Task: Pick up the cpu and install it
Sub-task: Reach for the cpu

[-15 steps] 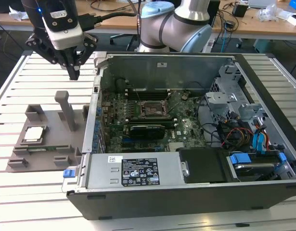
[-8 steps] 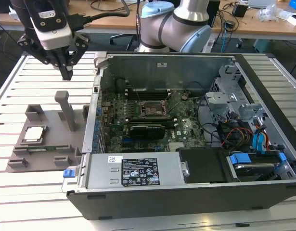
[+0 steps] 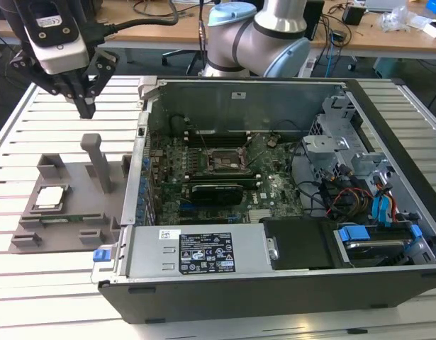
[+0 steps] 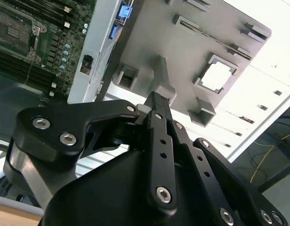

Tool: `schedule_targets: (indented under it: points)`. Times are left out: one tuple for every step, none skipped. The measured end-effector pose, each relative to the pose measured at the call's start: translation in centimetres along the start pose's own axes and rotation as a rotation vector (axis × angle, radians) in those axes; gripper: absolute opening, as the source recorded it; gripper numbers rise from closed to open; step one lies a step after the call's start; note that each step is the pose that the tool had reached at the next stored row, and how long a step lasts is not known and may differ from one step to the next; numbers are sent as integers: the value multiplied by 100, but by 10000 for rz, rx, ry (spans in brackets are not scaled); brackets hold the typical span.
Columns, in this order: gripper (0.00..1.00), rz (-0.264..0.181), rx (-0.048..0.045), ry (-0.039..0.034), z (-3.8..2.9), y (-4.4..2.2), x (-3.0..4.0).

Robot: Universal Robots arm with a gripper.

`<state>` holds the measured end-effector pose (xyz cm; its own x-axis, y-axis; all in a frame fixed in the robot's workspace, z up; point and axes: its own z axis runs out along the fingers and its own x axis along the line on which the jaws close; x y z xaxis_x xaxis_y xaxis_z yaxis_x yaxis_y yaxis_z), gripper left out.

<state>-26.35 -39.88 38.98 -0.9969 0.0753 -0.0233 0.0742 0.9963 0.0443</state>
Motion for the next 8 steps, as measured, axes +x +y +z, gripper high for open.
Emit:
schedule_targets:
  points:
    - [11,-1,0,0,0,-1,15]
    - [11,-1,0,-1,1,-3,35]
    - [11,-1,1,-1,1,-4,56]
    - [11,-1,2,0,1,-6,73]
    - [11,0,3,0,1,-7,94]
    - [11,0,4,0,1,-8,112]
    - [11,0,5,-1,1,-10,136]
    - [11,0,6,-1,1,-12,154]
